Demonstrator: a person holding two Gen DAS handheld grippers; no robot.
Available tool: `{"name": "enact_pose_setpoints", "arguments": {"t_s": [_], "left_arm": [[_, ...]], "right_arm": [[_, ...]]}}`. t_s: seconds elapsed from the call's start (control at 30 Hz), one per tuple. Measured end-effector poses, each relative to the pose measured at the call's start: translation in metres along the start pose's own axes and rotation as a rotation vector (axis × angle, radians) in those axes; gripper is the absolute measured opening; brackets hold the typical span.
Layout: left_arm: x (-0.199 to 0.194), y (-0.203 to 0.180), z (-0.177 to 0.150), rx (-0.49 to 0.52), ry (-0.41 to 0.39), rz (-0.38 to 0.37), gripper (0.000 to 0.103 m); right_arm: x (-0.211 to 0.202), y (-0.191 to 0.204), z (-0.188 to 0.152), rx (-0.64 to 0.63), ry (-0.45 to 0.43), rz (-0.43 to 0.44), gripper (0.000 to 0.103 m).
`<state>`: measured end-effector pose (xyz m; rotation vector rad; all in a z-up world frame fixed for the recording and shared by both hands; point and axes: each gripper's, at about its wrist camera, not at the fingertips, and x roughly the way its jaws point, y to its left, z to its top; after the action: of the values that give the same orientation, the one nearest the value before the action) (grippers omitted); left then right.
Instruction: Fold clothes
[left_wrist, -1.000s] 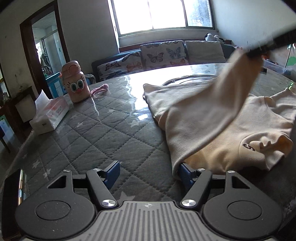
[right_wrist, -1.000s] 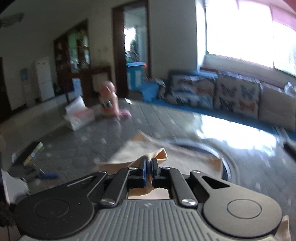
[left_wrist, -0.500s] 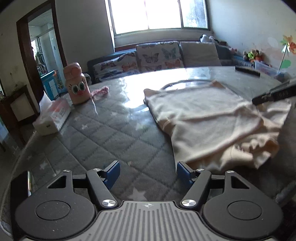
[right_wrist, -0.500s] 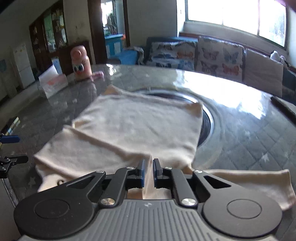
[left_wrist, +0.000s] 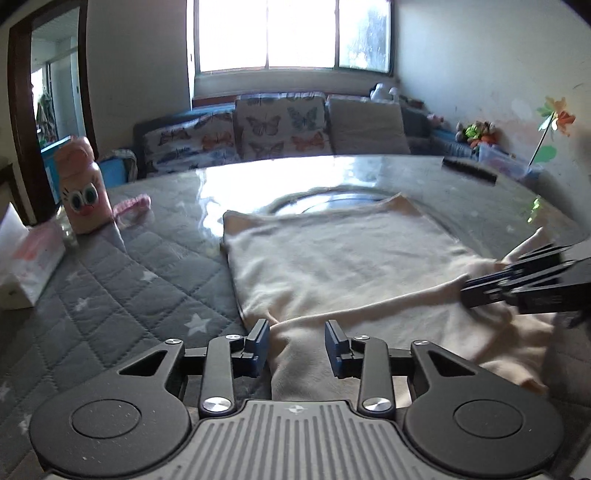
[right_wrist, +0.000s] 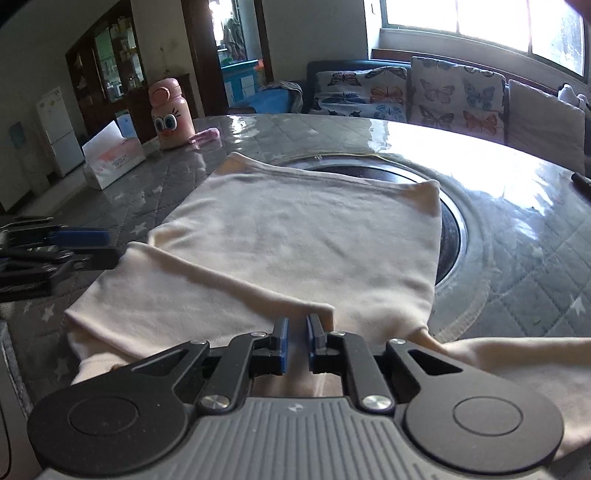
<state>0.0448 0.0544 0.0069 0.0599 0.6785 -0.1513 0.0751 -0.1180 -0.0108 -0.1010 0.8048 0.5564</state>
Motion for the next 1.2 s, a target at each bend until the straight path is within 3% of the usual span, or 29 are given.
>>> {"name": "enact_pose_setpoints", "arguments": {"t_s": [0.13, 0.33, 0.5, 0.67, 0.77, 0.83, 0.97, 1.03, 1.2], "left_arm": [[0.009, 0.002, -0.004, 0.003, 0.018, 0.003, 0.035], [0.013, 0.006, -0.008, -0.007, 0.028, 0.016, 0.037], [0.009, 0.001, -0.007, 0.003, 0.026, 0.025, 0.038], [0.001, -0.013, -0.003, 0.033, 0.001, 0.019, 0.055], [-0.004, -0.022, -0.001, 0.056, -0.019, 0.021, 0.064], [-0.006, -0.026, -0.001, 0.061, -0.03, 0.031, 0.079], [-0.01, -0.032, 0.0, 0.063, -0.043, 0.044, 0.088], [-0.012, -0.034, 0.0, 0.06, -0.047, 0.049, 0.095], [-0.015, -0.036, 0.0, 0.054, -0.05, 0.065, 0.102]], "right_arm": [[-0.011, 0.0, -0.003, 0.007, -0.016, 0.009, 0.022], [-0.019, 0.001, -0.016, -0.011, -0.022, 0.009, 0.023], [-0.042, -0.012, -0.024, 0.053, -0.063, -0.015, 0.026], [-0.073, -0.053, -0.04, 0.171, -0.114, -0.139, 0.029], [-0.086, -0.087, -0.053, 0.242, -0.127, -0.251, 0.04], [-0.093, -0.108, -0.06, 0.277, -0.136, -0.327, 0.04], [-0.103, -0.151, -0.074, 0.378, -0.161, -0.446, 0.049], [-0.105, -0.169, -0.079, 0.419, -0.17, -0.485, 0.05], [-0.099, -0.196, -0.088, 0.477, -0.165, -0.521, 0.049]]}}
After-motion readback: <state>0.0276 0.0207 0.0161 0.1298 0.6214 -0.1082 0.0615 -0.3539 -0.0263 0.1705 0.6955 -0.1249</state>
